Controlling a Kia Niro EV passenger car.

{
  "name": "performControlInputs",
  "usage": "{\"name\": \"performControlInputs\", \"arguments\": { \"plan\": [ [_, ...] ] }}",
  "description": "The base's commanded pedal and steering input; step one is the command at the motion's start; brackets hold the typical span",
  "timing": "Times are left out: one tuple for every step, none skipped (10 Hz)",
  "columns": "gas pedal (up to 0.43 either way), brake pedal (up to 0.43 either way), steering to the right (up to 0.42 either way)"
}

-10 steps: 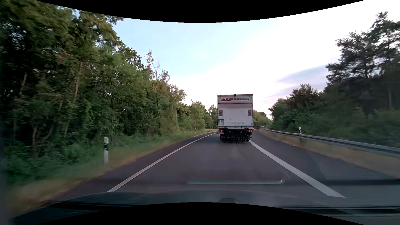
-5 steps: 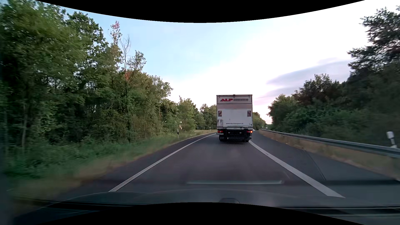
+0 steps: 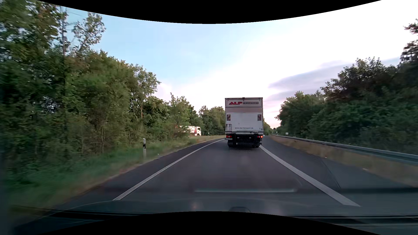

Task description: Follow the waypoints while adhering to traffic rules and regulations

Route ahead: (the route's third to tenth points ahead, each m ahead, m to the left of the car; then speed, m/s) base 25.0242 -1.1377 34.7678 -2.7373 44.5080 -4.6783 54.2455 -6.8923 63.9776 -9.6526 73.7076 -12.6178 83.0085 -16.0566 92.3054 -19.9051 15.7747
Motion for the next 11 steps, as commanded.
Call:
{"name": "performControlInputs", "arguments": {
  "plan": [
    [0.059, 0.000, 0.025],
    [0.059, 0.000, 0.025],
    [0.067, 0.000, 0.025],
    [0.079, 0.000, 0.025],
    [0.079, 0.000, 0.024],
    [0.079, 0.000, 0.023],
    [0.079, 0.000, 0.023],
    [0.079, 0.000, 0.023],
    [0.079, 0.000, 0.023],
    [0.079, 0.000, 0.022],
    [0.079, 0.000, 0.022]
  ]
}}
